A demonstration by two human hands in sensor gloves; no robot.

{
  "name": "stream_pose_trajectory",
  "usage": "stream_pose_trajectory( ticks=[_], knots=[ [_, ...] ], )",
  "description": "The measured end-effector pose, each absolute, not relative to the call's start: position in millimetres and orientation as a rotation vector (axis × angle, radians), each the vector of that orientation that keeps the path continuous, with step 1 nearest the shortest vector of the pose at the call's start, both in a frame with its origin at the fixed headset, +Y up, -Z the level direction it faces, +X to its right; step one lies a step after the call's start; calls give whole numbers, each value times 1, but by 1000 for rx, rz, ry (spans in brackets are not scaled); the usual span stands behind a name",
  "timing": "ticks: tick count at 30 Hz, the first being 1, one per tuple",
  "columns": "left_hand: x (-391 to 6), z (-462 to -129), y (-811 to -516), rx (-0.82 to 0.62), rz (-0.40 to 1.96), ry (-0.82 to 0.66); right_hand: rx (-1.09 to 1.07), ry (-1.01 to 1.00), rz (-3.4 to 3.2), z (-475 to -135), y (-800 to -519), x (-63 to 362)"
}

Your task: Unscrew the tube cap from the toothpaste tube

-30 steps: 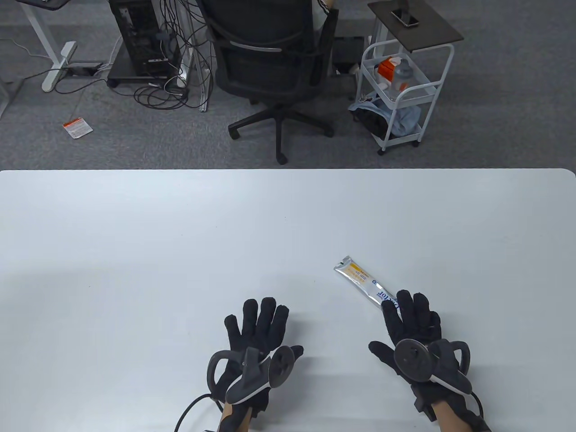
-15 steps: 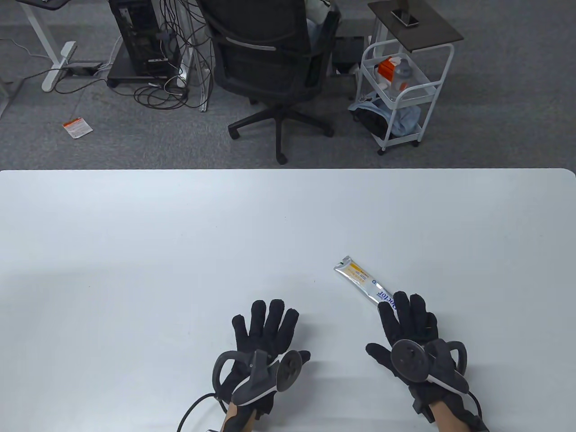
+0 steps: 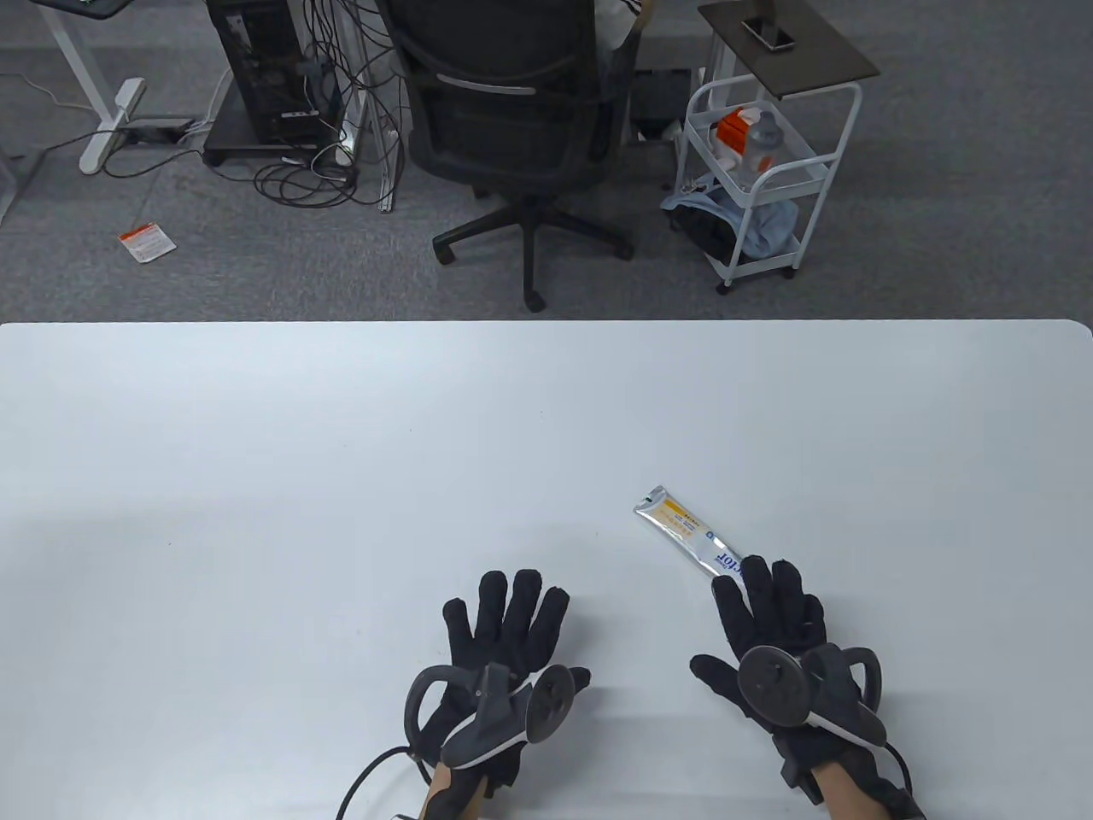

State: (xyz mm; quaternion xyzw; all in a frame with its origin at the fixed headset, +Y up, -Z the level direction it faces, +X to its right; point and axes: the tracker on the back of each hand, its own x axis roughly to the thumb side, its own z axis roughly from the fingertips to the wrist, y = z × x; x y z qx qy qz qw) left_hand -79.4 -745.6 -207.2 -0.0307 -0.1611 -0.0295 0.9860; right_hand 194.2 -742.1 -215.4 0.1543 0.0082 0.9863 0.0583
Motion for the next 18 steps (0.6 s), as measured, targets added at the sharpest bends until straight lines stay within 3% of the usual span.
stream_pose_trajectory(
  ticks=[18],
  knots=[
    [-82, -208, -746, -66, -65, -322, 458, 40, 3005, -214, -743, 191]
  ],
)
